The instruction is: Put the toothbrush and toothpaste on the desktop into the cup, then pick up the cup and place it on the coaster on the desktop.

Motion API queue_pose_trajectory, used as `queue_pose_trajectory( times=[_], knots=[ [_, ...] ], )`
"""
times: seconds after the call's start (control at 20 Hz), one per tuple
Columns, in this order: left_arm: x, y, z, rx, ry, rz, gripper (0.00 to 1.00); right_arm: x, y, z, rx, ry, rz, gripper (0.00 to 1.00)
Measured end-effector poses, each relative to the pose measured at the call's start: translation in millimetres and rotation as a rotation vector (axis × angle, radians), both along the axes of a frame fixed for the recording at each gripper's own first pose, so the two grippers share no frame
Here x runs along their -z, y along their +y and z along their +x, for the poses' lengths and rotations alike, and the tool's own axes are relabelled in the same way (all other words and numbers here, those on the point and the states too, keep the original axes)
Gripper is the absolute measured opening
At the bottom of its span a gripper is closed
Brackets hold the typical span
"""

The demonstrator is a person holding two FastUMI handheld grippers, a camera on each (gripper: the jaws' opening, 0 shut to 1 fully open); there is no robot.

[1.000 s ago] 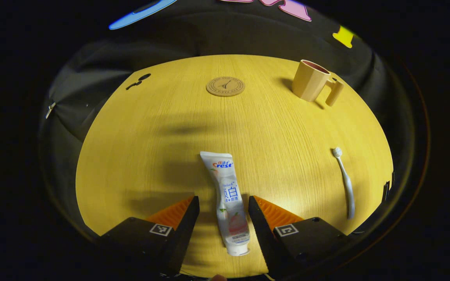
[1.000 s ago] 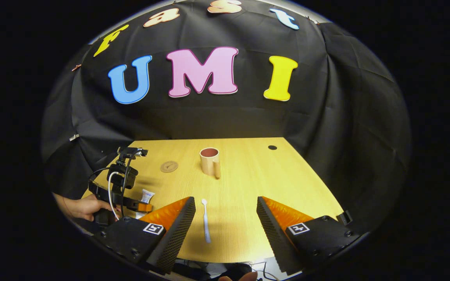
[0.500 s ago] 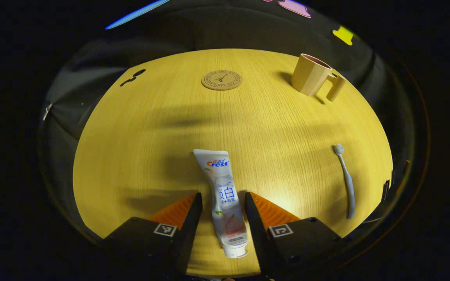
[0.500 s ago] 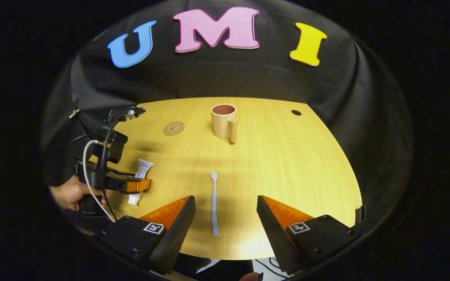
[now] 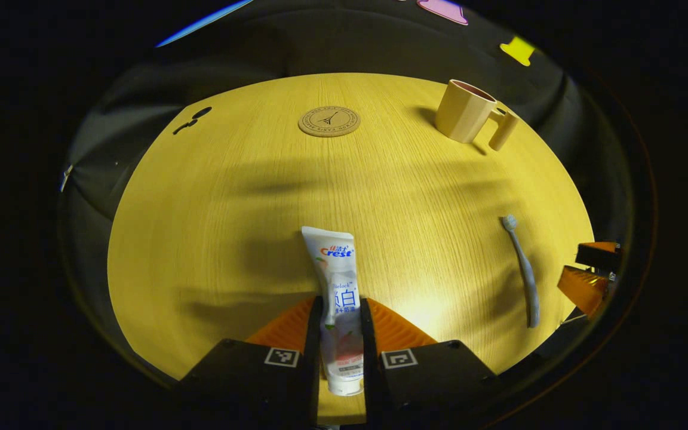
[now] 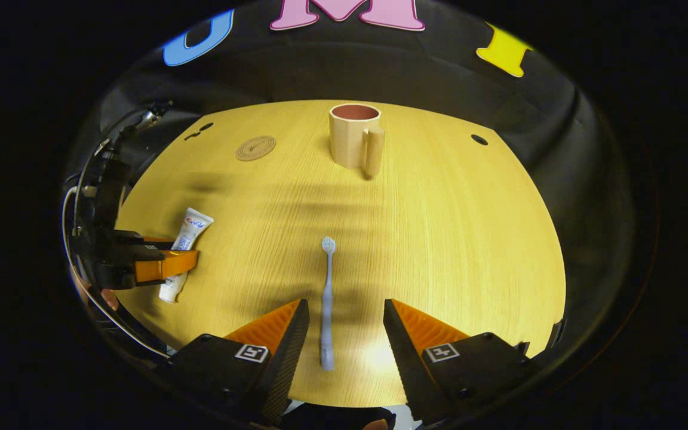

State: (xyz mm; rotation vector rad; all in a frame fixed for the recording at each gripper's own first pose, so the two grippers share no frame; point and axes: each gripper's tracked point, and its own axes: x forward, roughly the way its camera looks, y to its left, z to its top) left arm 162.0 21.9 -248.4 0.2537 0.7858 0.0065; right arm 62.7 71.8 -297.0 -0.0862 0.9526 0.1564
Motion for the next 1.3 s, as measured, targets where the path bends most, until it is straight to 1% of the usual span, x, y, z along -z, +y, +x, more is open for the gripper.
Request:
queue_pose_trajectory(
  times=[0.15,0.2,0.3,0.4,0.5,0.55,0.65,0.7,0.8,0.85,0.9,0.95,1.05,1.1,1.2,1.25,1.3],
  knots=[
    [-3,-1,-11,-0.007,0.005,-0.054,0.33,19,4,3,-0.01,0.063,-0.011,0.72],
    [-6,0,-15,-0.007,-0.003,-0.063,0.33,22,6,4,-0.009,0.08,-0.008,0.67],
    [-14,1,-21,-0.002,-0.024,-0.08,0.33,31,8,6,-0.01,0.103,-0.007,0.61],
    [-21,2,-27,-0.005,-0.039,-0.101,0.33,37,10,7,-0.018,0.141,-0.013,0.61],
    [-26,3,-31,-0.009,-0.054,-0.115,0.33,45,12,6,-0.021,0.186,-0.015,0.58],
    [-29,4,-32,-0.01,-0.064,-0.118,0.33,46,12,5,-0.021,0.199,-0.02,0.58],
    [-32,4,-33,-0.012,-0.075,-0.122,0.33,53,12,5,-0.02,0.226,-0.023,0.44],
    [-34,4,-34,-0.014,-0.078,-0.125,0.33,50,14,7,-0.016,0.224,-0.016,0.38],
    [-35,2,-34,-0.015,-0.081,-0.131,0.33,50,14,8,-0.025,0.235,-0.02,0.34],
    [-35,2,-34,-0.014,-0.082,-0.132,0.33,56,15,9,-0.029,0.241,-0.024,0.34],
    [-36,0,-34,-0.013,-0.082,-0.131,0.33,49,14,7,-0.033,0.247,-0.024,0.25],
    [-35,-1,-34,-0.011,-0.082,-0.129,0.33,53,14,6,-0.036,0.256,-0.03,0.23],
    [-35,-3,-33,-0.008,-0.083,-0.126,0.33,54,14,0,-0.044,0.273,-0.028,0.23],
    [-36,-4,-33,-0.007,-0.084,-0.127,0.33,50,15,2,-0.047,0.264,-0.031,0.11],
    [-38,-7,-32,-0.002,-0.09,-0.133,0.33,54,12,-1,-0.045,0.254,-0.038,0.11],
    [-40,-9,-31,0.002,-0.097,-0.138,0.33,51,11,-1,-0.046,0.236,-0.042,0.09],
    [-43,-12,-30,0.008,-0.106,-0.145,0.33,47,12,-1,-0.049,0.21,-0.034,0.1]
  ],
)
